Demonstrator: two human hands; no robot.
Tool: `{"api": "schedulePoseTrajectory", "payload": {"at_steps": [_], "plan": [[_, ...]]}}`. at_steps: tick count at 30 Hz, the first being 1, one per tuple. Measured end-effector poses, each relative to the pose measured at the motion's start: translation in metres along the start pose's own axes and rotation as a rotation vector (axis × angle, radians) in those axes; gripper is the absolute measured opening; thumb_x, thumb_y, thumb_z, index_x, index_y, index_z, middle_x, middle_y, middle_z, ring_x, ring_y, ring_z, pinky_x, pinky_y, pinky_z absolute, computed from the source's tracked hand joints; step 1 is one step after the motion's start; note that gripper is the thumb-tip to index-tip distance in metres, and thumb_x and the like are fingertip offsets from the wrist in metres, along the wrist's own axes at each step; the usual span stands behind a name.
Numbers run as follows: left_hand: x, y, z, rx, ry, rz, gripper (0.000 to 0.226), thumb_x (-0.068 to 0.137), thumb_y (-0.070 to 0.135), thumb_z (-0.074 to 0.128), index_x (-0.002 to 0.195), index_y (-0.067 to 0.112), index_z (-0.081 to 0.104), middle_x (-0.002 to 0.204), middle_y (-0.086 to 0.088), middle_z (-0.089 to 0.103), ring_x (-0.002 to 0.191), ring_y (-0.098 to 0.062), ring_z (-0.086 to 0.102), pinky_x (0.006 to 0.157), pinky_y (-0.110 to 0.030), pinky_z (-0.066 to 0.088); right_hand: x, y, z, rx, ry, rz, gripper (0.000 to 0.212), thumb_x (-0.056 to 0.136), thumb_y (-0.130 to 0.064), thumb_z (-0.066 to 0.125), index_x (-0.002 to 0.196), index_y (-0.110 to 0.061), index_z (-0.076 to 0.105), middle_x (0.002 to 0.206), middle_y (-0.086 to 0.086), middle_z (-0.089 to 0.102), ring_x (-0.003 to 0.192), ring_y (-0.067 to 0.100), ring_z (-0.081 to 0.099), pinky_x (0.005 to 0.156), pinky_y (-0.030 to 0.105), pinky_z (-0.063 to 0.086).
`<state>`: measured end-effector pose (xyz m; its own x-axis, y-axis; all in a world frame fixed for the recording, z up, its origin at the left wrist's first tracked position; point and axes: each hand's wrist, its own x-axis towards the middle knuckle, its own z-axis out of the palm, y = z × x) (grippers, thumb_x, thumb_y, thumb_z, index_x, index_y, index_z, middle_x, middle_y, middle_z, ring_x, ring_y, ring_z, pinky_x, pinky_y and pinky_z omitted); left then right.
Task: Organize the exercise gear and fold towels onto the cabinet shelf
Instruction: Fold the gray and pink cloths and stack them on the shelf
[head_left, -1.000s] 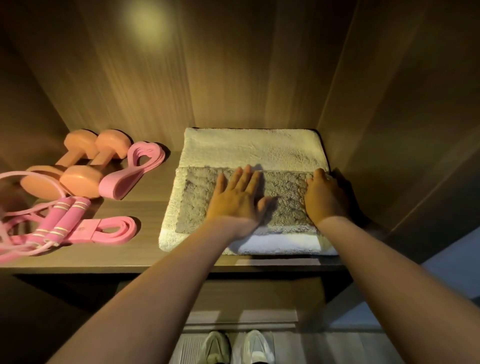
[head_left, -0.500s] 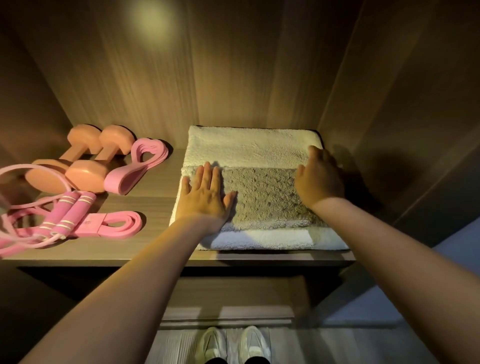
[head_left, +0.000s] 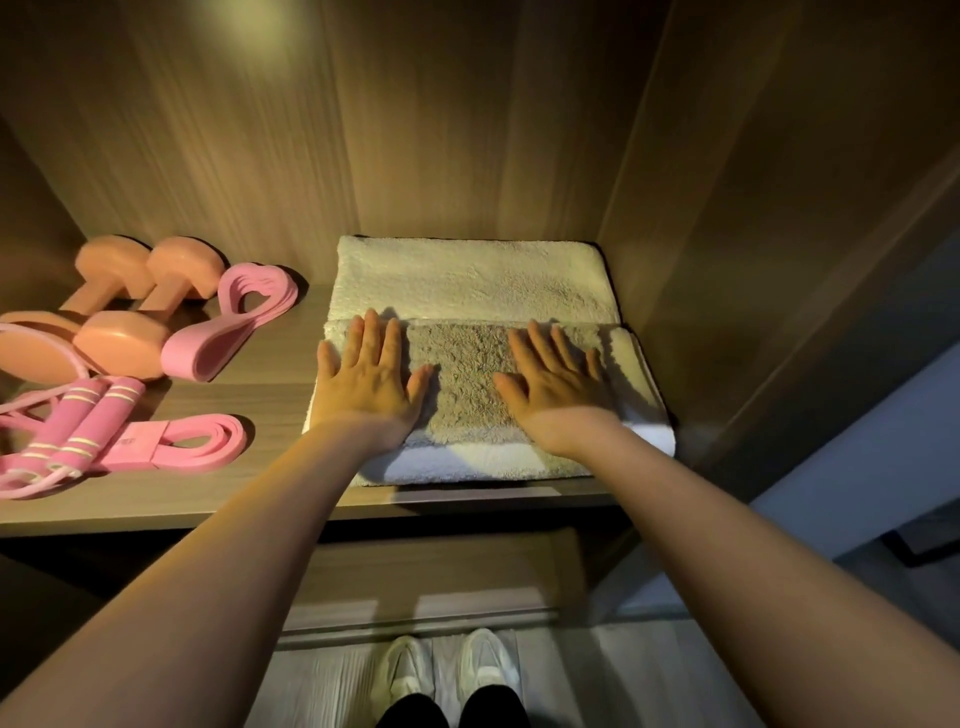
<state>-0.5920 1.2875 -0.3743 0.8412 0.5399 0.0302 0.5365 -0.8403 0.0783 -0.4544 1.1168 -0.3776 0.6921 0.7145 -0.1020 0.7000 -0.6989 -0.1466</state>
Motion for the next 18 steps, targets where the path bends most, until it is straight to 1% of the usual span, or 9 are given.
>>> {"api": "schedulePoseTrajectory", "payload": {"at_steps": [5,9,11,12,13,14,15,16,18], "plan": [[-0.002,-0.002,0.000,-0.024,-0.013,-0.088,0.080,0.093,0.065,0.004,0.155,0.016,-0.008,0.162,-0.008,-0.017,0.148,-0.025,-0.017,0.117,-0.054,-0.005,-0.009,0.028,-0.005,-0.006,-0.015,0.165,0.067,0.096,-0.063,0.006,0.152,-0.033,-0.014,0.158,-0.009,-0.026,0.147,0.016,-0.021,0.117,0.048,-0.011],[-0.005,0.000,-0.006,-0.001,-0.050,-0.115,0.081,0.093,0.066,0.002,0.154,0.016,-0.012,0.161,-0.006,-0.020,0.148,-0.024,-0.019,0.118,-0.056,-0.007,-0.018,0.037,-0.017,0.054,-0.061,0.262,0.064,0.101,-0.051,0.008,0.154,-0.022,-0.014,0.161,0.003,-0.022,0.148,0.023,-0.018,0.120,0.042,-0.005],[-0.006,0.004,-0.011,0.065,-0.037,-0.137,0.080,0.094,0.064,0.003,0.153,0.012,-0.014,0.161,-0.009,-0.020,0.147,-0.027,-0.020,0.118,-0.054,-0.008,-0.026,0.033,-0.026,0.148,-0.061,0.312,0.063,0.103,-0.046,0.013,0.155,-0.017,-0.011,0.162,0.007,-0.014,0.150,0.024,-0.009,0.122,0.042,0.003],[-0.006,0.006,-0.014,0.108,-0.004,-0.138,0.080,0.096,0.062,0.005,0.153,0.009,-0.014,0.160,-0.012,-0.021,0.147,-0.029,-0.020,0.119,-0.053,-0.008,-0.032,0.030,-0.030,0.232,-0.029,0.339,0.063,0.104,-0.043,0.017,0.155,-0.015,-0.004,0.163,0.010,-0.004,0.150,0.026,0.003,0.121,0.043,0.013],[-0.008,0.009,-0.016,0.144,0.042,-0.116,0.079,0.098,0.058,0.009,0.152,0.006,-0.015,0.159,-0.015,-0.021,0.147,-0.030,-0.020,0.119,-0.052,-0.007,-0.040,0.028,-0.033,0.331,0.048,0.356,0.060,0.104,-0.040,0.023,0.155,-0.012,0.008,0.160,0.015,0.016,0.145,0.029,0.024,0.114,0.043,0.029],[-0.010,0.013,-0.018,0.162,0.095,-0.063,0.078,0.098,0.054,0.014,0.151,0.005,-0.016,0.158,-0.016,-0.023,0.146,-0.031,-0.021,0.119,-0.052,-0.007,-0.050,0.026,-0.036,0.427,0.177,0.357,0.054,0.104,-0.035,0.030,0.152,-0.010,0.024,0.145,0.020,0.040,0.128,0.032,0.046,0.098,0.040,0.044],[-0.011,0.020,-0.019,0.161,0.139,0.018,0.077,0.098,0.053,0.014,0.150,0.005,-0.017,0.158,-0.015,-0.024,0.145,-0.030,-0.023,0.120,-0.051,-0.006,-0.062,0.025,-0.038,0.510,0.332,0.348,0.045,0.102,-0.029,0.036,0.141,-0.008,0.041,0.123,0.020,0.055,0.107,0.032,0.057,0.081,0.035,0.047],[-0.013,0.029,-0.019,0.142,0.161,0.111,0.076,0.096,0.054,0.008,0.151,0.007,-0.016,0.157,-0.013,-0.024,0.145,-0.028,-0.025,0.120,-0.050,-0.007,-0.075,0.023,-0.041,0.587,0.462,0.346,0.035,0.100,-0.023,0.039,0.127,-0.005,0.052,0.108,0.016,0.058,0.095,0.031,0.058,0.074,0.031,0.042],[-0.018,0.052,-0.016,0.064,0.130,0.264,0.076,0.093,0.059,-0.005,0.152,0.011,-0.012,0.159,-0.008,-0.020,0.145,-0.023,-0.023,0.120,-0.046,-0.010,-0.095,0.022,-0.042,0.773,0.561,0.392,0.025,0.099,-0.020,0.042,0.111,-0.005,0.058,0.106,0.011,0.056,0.097,0.029,0.056,0.079,0.033,0.040]]}}
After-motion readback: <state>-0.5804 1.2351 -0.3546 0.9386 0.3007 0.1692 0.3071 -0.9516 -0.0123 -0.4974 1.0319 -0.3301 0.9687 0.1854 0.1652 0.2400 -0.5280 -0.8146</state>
